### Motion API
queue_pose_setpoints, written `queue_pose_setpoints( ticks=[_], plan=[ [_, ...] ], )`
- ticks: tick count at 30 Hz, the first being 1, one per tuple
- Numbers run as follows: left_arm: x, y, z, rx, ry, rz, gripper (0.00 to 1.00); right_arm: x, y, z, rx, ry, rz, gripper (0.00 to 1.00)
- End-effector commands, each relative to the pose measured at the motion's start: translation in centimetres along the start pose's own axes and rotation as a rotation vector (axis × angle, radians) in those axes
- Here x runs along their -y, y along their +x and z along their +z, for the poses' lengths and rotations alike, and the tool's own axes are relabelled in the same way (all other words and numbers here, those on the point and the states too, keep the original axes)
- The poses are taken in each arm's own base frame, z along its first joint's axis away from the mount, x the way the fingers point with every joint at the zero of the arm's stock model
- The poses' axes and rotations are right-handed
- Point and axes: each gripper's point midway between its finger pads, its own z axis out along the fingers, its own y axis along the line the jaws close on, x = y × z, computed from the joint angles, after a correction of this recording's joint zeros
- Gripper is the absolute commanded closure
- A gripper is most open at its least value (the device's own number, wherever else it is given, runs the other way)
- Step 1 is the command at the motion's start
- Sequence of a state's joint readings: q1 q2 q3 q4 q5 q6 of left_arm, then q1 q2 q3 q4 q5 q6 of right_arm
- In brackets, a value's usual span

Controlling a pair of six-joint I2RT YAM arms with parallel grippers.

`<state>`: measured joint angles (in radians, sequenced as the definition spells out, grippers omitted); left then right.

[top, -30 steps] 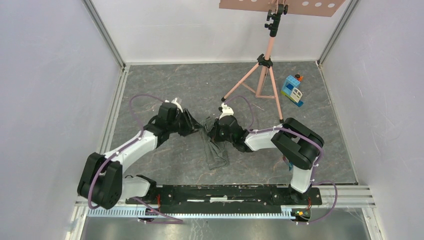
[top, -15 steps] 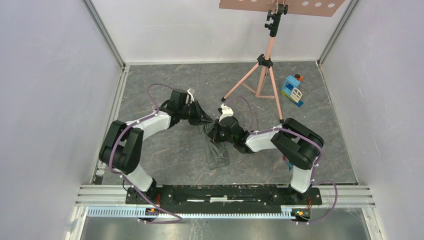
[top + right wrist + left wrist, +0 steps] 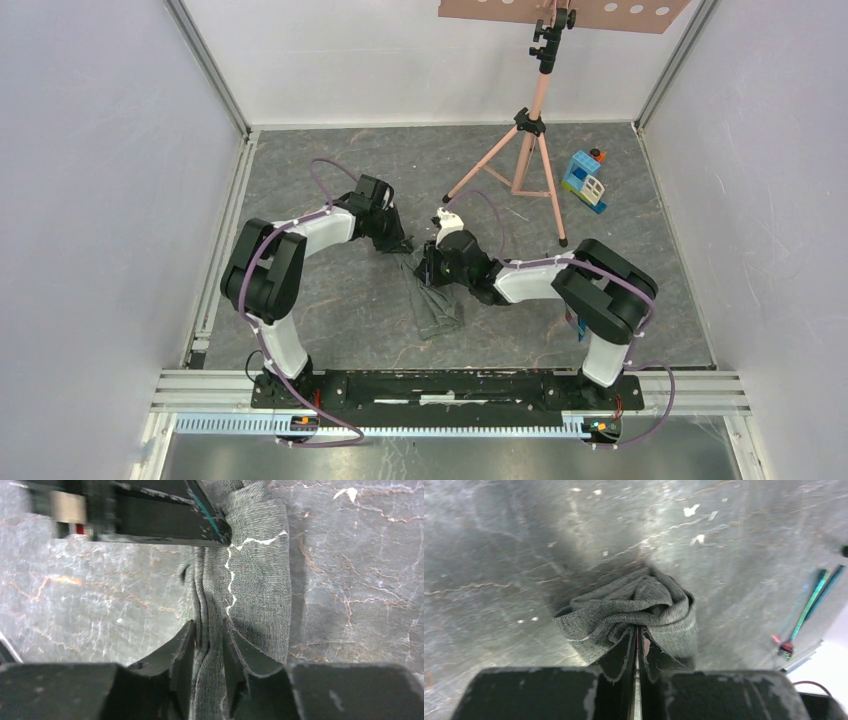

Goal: Fold the napkin into a case and place the utensils inside
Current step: Fold the 2/3-rectangle-folded napkin at the center of the board.

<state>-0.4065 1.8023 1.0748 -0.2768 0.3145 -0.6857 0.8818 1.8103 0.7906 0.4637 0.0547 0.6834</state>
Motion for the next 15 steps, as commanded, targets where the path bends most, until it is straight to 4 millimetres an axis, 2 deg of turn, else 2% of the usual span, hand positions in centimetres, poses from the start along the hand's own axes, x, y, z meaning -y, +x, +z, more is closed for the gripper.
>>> queue_pose_setpoints(
  ticks=[1,2,5,8,10,15],
  plan=[
    [-3.4,-0.7,0.0,0.029,-0.159,0.088,0.92,-2.9,-2.6,-2.5,-0.01,-0.085,-0.166,0.6],
    [-3.6,-0.7,0.0,0.029,-0.169,0.093,0.92,-3.5,-2.9,-3.3,-0.011,-0.118,-0.214,0.53],
    [-3.8,-0.8,0.0,0.031,-0.179,0.098,0.93,-3.4,-3.1,-5.2,-0.042,-0.123,-0.36,0.31],
    [-3.6,-0.9,-0.1,0.038,-0.173,0.099,0.94,-2.3,-2.9,-6.4,-0.1,-0.046,-0.508,0.18],
    [-3.3,-1.1,-0.2,0.042,-0.165,0.098,0.94,-1.8,-2.2,-7.0,-0.135,-0.007,-0.568,0.15],
    [-3.2,-1.1,-0.3,0.037,-0.161,0.098,0.94,-3.0,-0.8,-7.5,-0.136,0.003,-0.629,0.13]
  ],
)
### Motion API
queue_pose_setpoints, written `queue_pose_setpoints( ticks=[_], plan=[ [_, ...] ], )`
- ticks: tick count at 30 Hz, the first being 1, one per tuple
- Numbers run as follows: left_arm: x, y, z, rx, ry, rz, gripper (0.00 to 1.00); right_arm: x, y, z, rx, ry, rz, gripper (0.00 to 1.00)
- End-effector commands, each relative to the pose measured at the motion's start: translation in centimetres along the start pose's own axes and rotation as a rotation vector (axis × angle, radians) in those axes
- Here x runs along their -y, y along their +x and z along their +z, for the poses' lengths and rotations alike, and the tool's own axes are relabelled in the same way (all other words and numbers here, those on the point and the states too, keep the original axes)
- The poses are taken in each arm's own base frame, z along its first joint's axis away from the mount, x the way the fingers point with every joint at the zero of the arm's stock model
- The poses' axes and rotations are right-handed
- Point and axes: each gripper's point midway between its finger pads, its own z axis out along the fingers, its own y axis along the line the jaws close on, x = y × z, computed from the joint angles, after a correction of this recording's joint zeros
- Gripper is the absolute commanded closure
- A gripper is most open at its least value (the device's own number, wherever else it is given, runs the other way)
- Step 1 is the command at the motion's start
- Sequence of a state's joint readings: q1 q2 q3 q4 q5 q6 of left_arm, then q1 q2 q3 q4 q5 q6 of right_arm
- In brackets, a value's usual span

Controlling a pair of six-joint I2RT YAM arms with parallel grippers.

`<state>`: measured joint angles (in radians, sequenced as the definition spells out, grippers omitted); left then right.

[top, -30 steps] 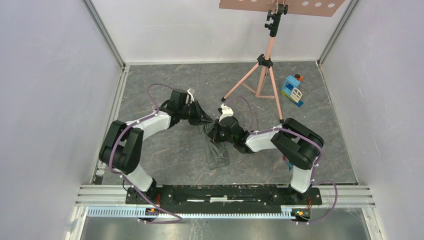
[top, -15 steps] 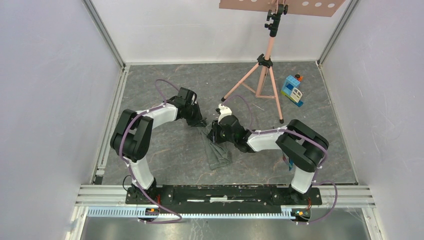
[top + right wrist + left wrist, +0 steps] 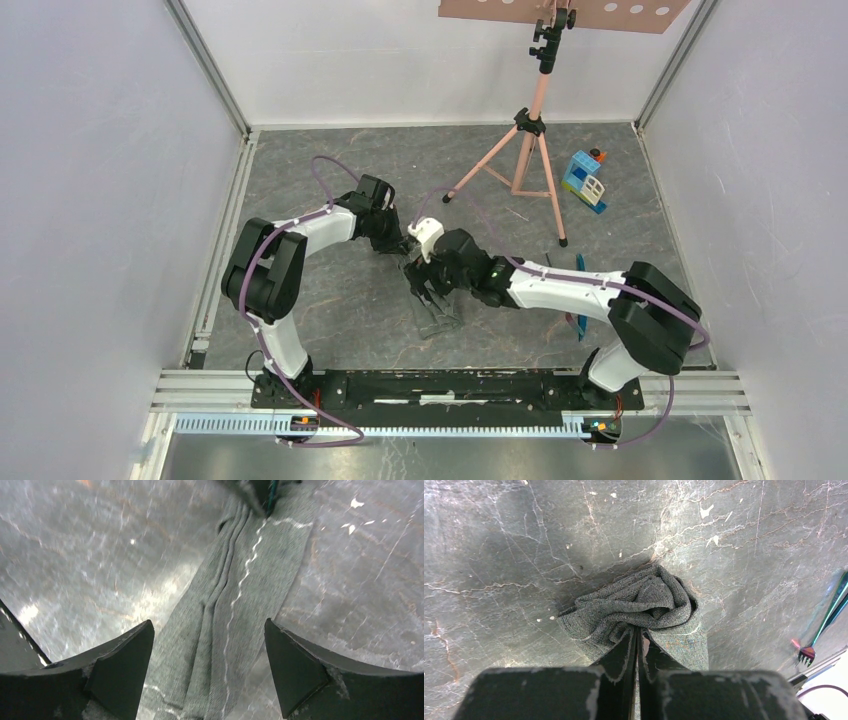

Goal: Fold the napkin into a case and place the utensils inside
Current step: Fold the 2/3-rectangle-folded napkin at the center of the board.

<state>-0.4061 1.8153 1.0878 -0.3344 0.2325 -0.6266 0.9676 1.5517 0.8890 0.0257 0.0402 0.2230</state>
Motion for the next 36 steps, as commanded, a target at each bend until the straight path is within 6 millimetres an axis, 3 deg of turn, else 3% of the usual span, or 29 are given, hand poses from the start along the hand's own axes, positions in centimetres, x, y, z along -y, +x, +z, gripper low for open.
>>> queue_pose_setpoints(
  ticks=[1,14,20,23,25,29,32,36],
  plan=[
    [-1.1,-1.0,-0.3,0.031,-0.063,0.053,0.94,-0.3,0.9,-0.9,-0.045,0.063,-0.125,0.13],
    [-1.3,-0.9,-0.4,0.028,-0.065,0.045,0.94,-1.0,2.7,0.1,-0.109,0.246,-0.337,0.25],
    [-1.1,-0.9,-0.6,0.031,-0.061,0.04,0.94,-1.4,2.6,0.3,-0.107,0.3,-0.405,0.4],
    [-0.9,-1.0,-1.0,0.041,-0.047,0.015,0.93,-1.4,2.5,0.2,-0.104,0.335,-0.423,0.54],
    [-0.5,-1.4,-1.9,0.064,-0.017,-0.007,0.89,-1.4,2.4,0.2,-0.096,0.344,-0.414,0.73],
    [0.4,-2.5,-5.0,0.141,0.016,-0.013,0.8,-1.3,2.0,-0.1,-0.069,0.359,-0.389,0.98],
    [0.0,-2.6,-7.3,0.185,0.019,-0.037,0.64,-1.5,1.7,-0.2,-0.047,0.344,-0.363,1.0],
    [-1.8,0.1,-8.6,0.223,0.04,-0.141,0.55,-2.2,1.4,-0.2,-0.019,0.304,-0.326,1.0]
  ],
)
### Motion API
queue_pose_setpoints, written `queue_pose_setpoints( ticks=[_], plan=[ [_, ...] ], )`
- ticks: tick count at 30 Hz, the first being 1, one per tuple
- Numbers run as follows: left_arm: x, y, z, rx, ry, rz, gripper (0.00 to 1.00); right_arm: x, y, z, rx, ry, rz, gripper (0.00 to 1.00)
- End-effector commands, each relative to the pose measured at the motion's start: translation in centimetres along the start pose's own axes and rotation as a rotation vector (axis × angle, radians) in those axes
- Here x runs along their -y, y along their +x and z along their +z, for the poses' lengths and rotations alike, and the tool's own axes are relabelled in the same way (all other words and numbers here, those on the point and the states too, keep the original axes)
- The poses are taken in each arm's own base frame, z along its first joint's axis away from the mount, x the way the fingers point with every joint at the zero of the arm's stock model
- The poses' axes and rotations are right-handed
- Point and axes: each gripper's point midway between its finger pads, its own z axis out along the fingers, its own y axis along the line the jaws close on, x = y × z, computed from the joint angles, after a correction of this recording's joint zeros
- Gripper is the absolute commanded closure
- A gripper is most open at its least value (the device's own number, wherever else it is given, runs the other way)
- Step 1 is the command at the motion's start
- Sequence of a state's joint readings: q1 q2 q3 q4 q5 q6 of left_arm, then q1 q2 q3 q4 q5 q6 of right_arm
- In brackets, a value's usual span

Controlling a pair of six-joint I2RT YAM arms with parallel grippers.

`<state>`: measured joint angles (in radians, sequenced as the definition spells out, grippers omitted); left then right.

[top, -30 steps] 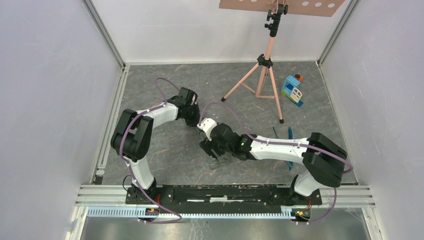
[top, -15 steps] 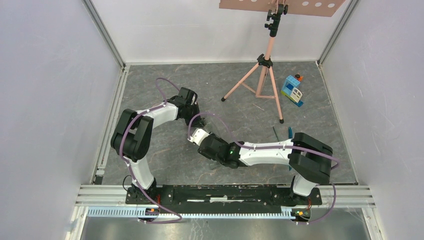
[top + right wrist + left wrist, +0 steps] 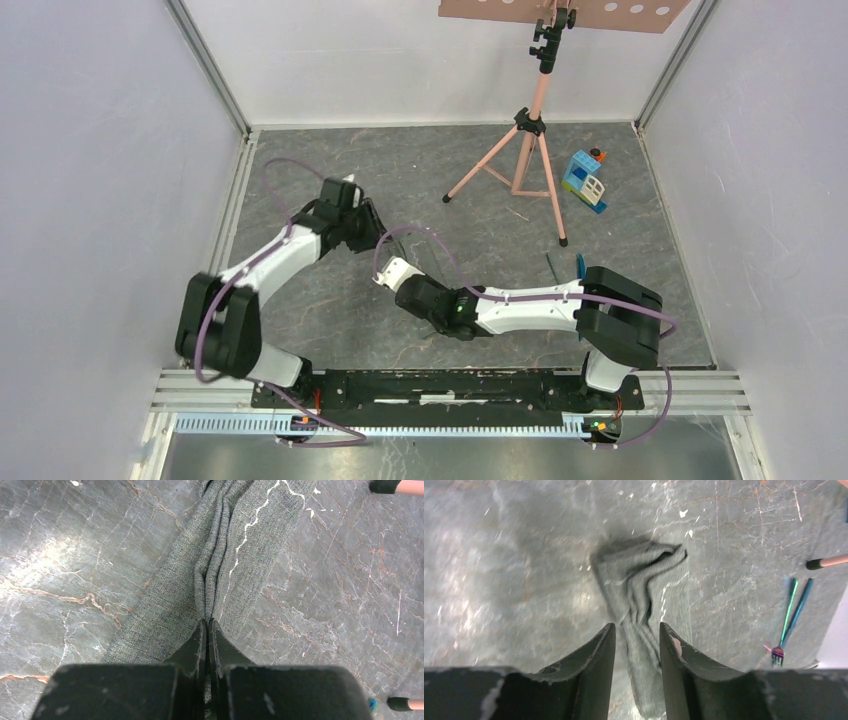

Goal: Fold the napkin into a case and place the utensils inside
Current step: Fold the 2/3-rectangle-folded napkin at the center of the board.

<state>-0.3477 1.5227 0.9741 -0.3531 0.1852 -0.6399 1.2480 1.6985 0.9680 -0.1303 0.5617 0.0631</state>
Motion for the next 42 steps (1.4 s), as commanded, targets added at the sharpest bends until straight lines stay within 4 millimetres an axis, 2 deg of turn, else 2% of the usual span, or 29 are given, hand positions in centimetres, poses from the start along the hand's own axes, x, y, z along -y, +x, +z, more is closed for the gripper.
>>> queue_pose_setpoints(
  ticks=[1,5,7,12,16,20,24,29,33,38,42],
  plan=[
    [-1.8,2.9,-2.0,0.03,0.012,-0.151,0.55,0.2,-2.8,-0.9,0.106,-0.018,0.112,1.0],
    [-2.8,7.3,-1.8,-0.045,0.067,-0.281,0.67,-0.3,-3.1,-0.9,0.126,-0.056,0.166,1.0],
    [-2.8,8.9,-1.9,-0.061,0.093,-0.312,0.67,-0.5,-3.2,-0.8,0.126,-0.069,0.188,1.0],
    [-1.1,12.1,-2.1,-0.102,0.142,-0.291,0.67,-0.7,-3.3,-0.8,0.127,-0.082,0.216,1.0],
    [0.3,14.6,-1.6,-0.143,0.162,-0.262,0.62,-0.7,-3.2,-0.9,0.126,-0.082,0.223,1.0],
    [0.7,16.8,-0.9,-0.178,0.149,-0.242,0.62,-0.5,-3.6,-1.1,0.15,-0.081,0.241,1.0],
    [0.5,18.6,-0.5,-0.208,0.118,-0.229,0.82,-0.4,-3.7,-1.3,0.165,-0.094,0.271,1.0],
    [0.9,19.2,-0.1,-0.208,0.134,-0.231,0.9,-0.5,-4.1,-1.5,0.19,-0.145,0.334,1.0],
    [1.2,19.4,0.2,-0.203,0.139,-0.232,0.93,-1.4,-4.4,-1.5,0.197,-0.193,0.368,1.0],
    [1.5,19.5,0.3,-0.196,0.145,-0.234,0.95,-2.6,-3.0,-0.5,0.169,-0.216,0.404,1.0],
    [1.3,19.5,0.2,-0.187,0.142,-0.232,0.95,-2.7,-1.9,0.2,0.158,-0.201,0.431,1.0]
  ],
)
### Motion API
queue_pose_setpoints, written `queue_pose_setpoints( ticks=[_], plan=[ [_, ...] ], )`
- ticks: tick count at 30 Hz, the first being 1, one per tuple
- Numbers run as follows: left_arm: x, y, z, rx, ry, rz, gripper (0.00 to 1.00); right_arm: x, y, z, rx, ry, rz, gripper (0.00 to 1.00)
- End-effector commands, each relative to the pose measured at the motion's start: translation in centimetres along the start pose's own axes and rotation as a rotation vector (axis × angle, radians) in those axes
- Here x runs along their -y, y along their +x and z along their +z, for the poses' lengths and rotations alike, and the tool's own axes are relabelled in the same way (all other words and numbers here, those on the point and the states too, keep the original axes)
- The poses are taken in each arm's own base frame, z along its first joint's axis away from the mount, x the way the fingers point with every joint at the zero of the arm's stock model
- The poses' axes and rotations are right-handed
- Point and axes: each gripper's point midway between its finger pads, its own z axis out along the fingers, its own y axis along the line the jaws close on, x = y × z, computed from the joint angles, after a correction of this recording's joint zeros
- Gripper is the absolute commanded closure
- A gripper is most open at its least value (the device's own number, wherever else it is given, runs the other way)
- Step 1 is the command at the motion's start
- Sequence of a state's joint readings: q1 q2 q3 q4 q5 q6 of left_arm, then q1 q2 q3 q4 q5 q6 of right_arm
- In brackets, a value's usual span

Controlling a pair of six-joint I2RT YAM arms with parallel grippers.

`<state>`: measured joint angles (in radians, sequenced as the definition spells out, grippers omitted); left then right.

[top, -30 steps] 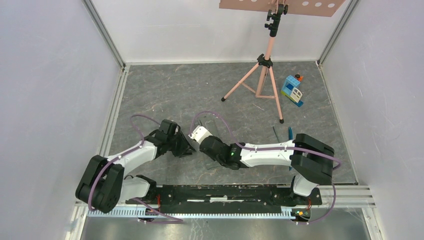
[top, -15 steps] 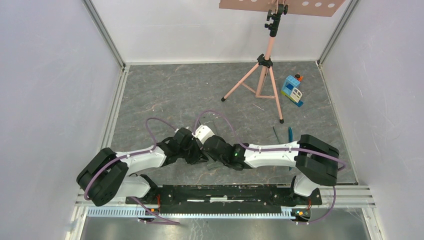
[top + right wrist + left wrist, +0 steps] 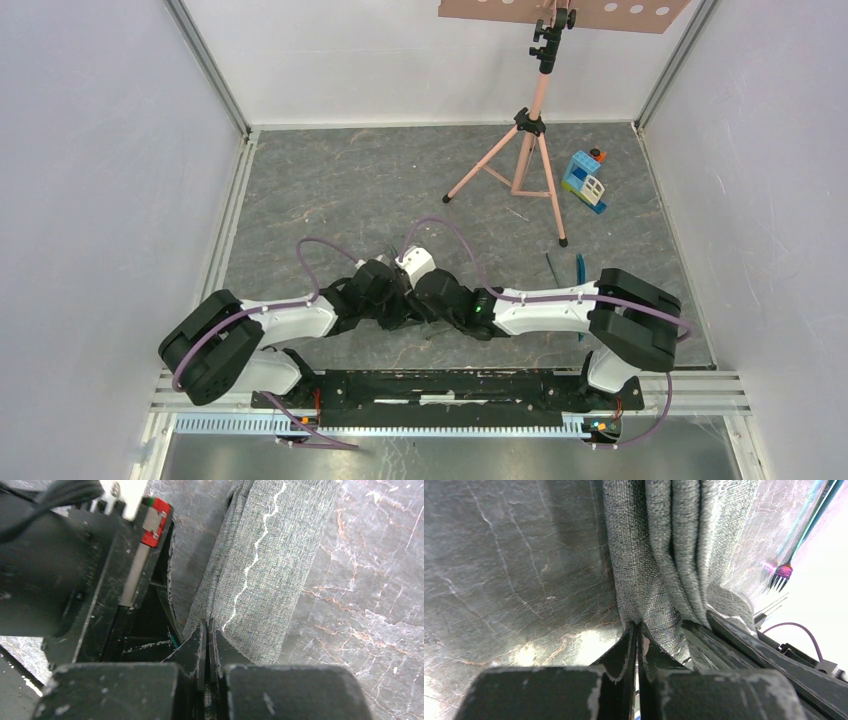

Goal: Fold the napkin into a case and place the utensils inside
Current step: Fold the 2/3-rectangle-folded napkin at the center of the board.

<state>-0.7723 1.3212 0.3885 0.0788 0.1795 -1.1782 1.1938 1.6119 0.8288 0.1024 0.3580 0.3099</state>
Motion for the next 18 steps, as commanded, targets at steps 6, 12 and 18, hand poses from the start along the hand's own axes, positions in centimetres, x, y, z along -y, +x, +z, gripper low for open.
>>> queue_pose_setpoints(
  ticks=[6,12,18],
  plan=[
    [-0.3,-0.1,0.0,0.033,0.002,-0.019,0.95,0.1,1.1,1.1,0.024,0.004,0.107,1.0],
    [0.2,-2.1,-1.9,0.095,0.021,0.034,0.8,0.2,2.3,1.4,-0.005,-0.003,0.136,1.0],
    [1.6,-7.7,-5.9,0.182,0.108,-0.022,0.72,0.5,2.6,1.0,0.011,-0.031,0.171,0.9]
  ],
)
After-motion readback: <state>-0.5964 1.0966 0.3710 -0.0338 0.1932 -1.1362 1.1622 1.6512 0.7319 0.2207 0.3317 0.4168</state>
